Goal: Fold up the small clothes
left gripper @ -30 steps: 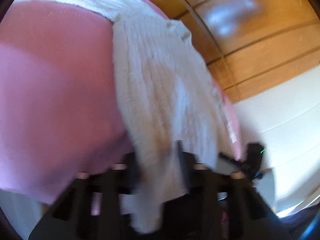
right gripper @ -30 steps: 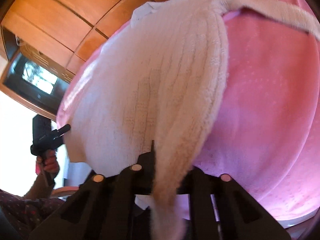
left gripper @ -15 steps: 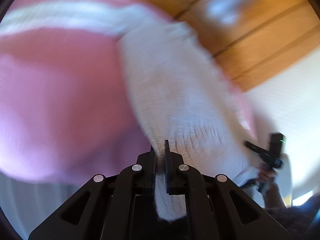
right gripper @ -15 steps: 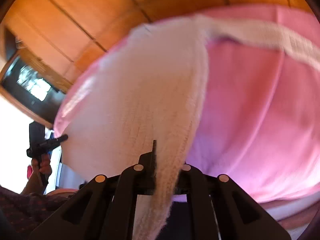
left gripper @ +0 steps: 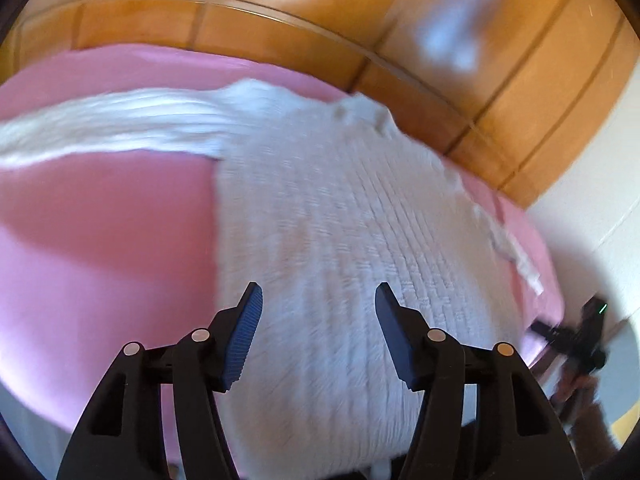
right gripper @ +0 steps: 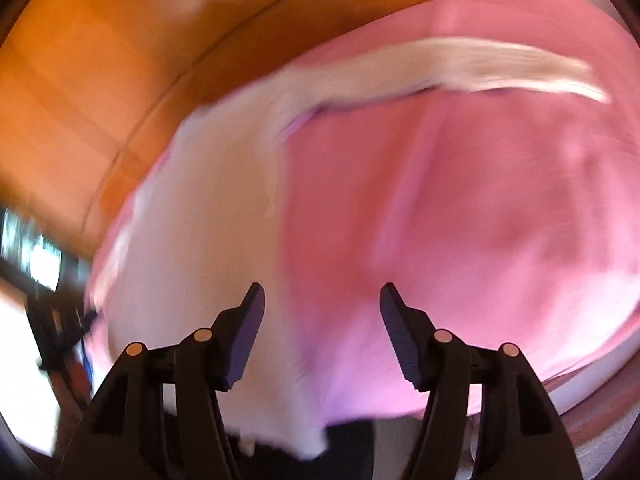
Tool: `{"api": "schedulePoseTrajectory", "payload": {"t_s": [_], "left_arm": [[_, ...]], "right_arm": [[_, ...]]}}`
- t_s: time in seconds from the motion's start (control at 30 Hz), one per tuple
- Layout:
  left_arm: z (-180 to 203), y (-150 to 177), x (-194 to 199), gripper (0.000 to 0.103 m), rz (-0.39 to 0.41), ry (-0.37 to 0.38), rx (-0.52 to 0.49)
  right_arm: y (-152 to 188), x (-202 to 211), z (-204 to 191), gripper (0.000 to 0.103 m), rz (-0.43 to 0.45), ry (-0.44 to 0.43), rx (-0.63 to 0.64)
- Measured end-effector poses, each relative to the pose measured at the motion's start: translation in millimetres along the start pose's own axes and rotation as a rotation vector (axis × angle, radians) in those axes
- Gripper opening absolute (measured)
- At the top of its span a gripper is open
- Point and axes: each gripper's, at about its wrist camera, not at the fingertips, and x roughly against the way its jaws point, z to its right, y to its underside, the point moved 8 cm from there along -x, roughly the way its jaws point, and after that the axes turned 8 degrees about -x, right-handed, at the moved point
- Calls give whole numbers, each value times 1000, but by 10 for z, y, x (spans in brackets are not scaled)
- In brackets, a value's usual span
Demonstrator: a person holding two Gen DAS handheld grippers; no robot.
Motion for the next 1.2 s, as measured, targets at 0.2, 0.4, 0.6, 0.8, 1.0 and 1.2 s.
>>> {"api": "schedulePoseTrajectory", "payload": {"t_s": [0.2, 0.4, 0.6, 0.8, 1.0, 1.2], "left_arm": [[341, -6, -651, 57, -83, -23, -114], [454, -77, -845, 66, -94, -35, -122], [405, -114, -924, 66, -96, -34, -92], [408, -127, -928, 66, -89, -14, -94], [381, -177, -878, 66, -66, 50, -35], [305, -223, -755, 66, -33, 47, -15]], "right_arm": [[-840, 256, 1038, 59, 241, 19, -391], [-1446, 99, 1582, 56, 348, 29, -585], [-2045, -98, 1599, 7, 331, 248, -438], [-2483, 364, 1098, 6, 464, 216, -340], [-2307, 137, -206, 6, 388, 68, -80], [-1819, -638, -1683, 6, 241, -80, 162]]}}
